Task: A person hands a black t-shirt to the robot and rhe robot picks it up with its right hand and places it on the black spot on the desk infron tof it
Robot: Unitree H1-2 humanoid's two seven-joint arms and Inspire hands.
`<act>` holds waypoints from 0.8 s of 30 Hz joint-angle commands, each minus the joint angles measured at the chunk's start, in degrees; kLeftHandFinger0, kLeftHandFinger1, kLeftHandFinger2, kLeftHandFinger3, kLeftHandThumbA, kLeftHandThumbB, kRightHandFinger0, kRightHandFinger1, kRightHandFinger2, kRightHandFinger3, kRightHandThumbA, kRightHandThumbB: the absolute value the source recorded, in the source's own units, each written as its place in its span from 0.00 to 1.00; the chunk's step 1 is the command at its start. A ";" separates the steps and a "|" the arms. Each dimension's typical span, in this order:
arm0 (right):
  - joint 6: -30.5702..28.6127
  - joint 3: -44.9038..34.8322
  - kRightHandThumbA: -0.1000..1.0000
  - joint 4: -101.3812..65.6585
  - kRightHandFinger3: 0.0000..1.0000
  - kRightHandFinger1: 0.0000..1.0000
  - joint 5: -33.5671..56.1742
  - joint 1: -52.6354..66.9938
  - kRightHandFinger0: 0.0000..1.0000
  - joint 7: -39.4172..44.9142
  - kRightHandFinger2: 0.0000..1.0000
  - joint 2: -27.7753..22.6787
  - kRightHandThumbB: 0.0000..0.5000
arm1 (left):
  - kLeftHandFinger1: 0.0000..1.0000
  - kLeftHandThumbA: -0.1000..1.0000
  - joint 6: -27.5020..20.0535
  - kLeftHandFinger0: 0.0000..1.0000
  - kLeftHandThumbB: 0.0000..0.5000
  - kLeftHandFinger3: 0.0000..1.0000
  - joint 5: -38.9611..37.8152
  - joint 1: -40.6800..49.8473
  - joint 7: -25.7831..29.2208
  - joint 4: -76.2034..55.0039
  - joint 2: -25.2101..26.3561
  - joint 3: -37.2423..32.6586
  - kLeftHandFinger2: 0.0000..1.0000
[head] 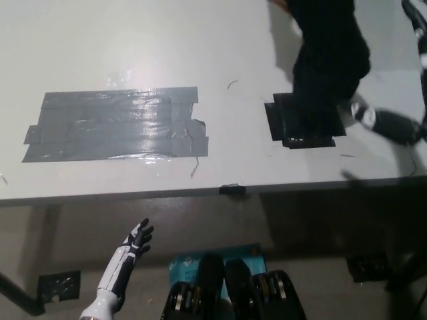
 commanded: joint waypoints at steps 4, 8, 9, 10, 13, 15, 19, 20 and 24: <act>2.50 0.02 1.00 14.18 1.00 1.00 -4.90 -10.72 1.00 -6.03 1.00 0.00 0.64 | 1.00 1.00 -2.39 1.00 1.00 1.00 0.20 -0.10 -0.76 -0.84 0.38 -0.35 1.00; 2.92 0.82 1.00 21.93 1.00 1.00 -5.00 -15.95 1.00 -6.58 1.00 -0.18 0.67 | 1.00 1.00 -2.24 1.00 1.00 1.00 0.02 -0.33 -0.80 -0.98 0.24 -0.34 1.00; 2.65 0.90 1.00 24.19 1.00 1.00 -4.59 -17.23 1.00 -6.93 1.00 -0.08 0.69 | 1.00 1.00 -2.27 1.00 1.00 1.00 0.27 -0.33 -0.73 -1.09 0.29 -0.44 1.00; 2.36 1.25 1.00 26.24 1.00 1.00 -4.71 -18.38 1.00 -7.40 1.00 -0.09 0.69 | 1.00 1.00 -2.42 1.00 1.00 1.00 0.29 -0.42 -0.75 -0.97 0.35 -0.45 1.00; 1.61 2.27 1.00 31.79 1.00 1.00 -4.82 -21.43 1.00 -8.24 1.00 -0.28 0.70 | 1.00 1.00 -1.79 1.00 1.00 1.00 -0.23 -0.58 -0.96 -1.06 0.28 -0.28 1.00; 1.87 3.02 1.00 34.97 1.00 1.00 -4.93 -23.10 1.00 -8.53 1.00 -0.37 0.71 | 1.00 1.00 -1.86 1.00 1.00 1.00 0.13 -0.49 -0.76 -1.11 0.24 -0.40 1.00; -0.58 3.28 0.97 42.03 1.00 1.00 -3.60 -26.70 1.00 -10.46 1.00 -0.32 0.69 | 1.00 1.00 -1.93 1.00 1.00 1.00 0.83 -0.79 -0.57 -1.65 0.44 -0.61 1.00; -0.94 3.32 0.97 42.67 1.00 1.00 -3.56 -27.01 1.00 -10.81 1.00 -0.34 0.69 | 1.00 1.00 -1.93 1.00 1.00 1.00 0.89 -0.85 -0.53 -1.68 0.44 -0.62 1.00; -4.95 4.12 0.29 51.55 0.73 0.58 -6.40 -30.51 0.50 -21.72 0.66 -0.20 0.56 | 1.00 1.00 -2.10 1.00 1.00 1.00 0.79 -0.98 -0.40 -1.71 0.25 -0.55 1.00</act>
